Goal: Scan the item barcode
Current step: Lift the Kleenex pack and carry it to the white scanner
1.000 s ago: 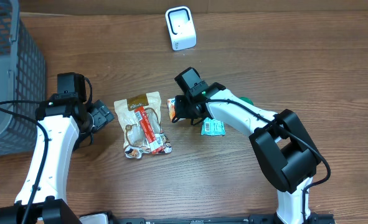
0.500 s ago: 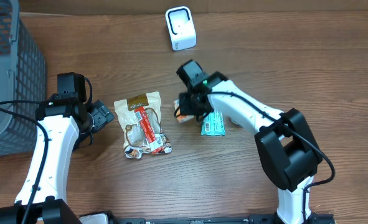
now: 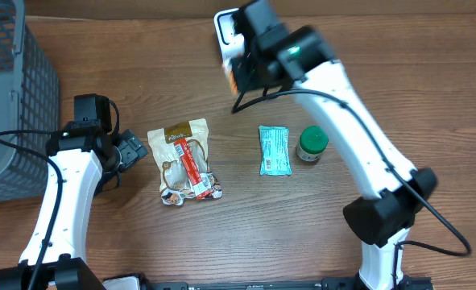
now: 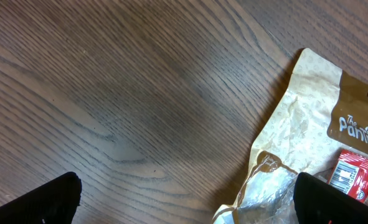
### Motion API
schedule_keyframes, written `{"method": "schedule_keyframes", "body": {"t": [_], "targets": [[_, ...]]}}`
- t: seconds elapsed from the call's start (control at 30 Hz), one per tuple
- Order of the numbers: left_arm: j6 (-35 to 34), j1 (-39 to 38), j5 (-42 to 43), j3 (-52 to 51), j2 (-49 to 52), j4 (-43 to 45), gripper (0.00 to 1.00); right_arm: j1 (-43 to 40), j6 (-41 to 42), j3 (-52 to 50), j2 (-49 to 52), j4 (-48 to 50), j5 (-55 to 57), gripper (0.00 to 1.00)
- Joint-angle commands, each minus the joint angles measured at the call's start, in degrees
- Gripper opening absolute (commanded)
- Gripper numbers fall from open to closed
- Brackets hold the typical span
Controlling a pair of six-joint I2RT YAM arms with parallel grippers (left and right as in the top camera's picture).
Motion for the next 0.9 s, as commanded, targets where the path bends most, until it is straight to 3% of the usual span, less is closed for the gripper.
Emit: {"method": "schedule_keyframes", "body": {"t": [0.0, 0.23, 0.87], "targets": [[0.72, 0.09, -0.7, -0.2, 0.0, 0.0, 1.0, -3.28, -3.52, 6.71, -2.36, -2.49, 1.36, 0.03], [0.72, 0.09, -0.7, -0.2, 0.0, 0.0, 1.0, -4.2, -14.86, 6.21, 0.66, 4.07, 11.08, 0.04], [0.72, 0.09, -0.7, -0.2, 0.0, 0.0, 1.0, -0.26, -49.81, 6.21, 18.08, 39.91, 25.22, 0.04]]}}
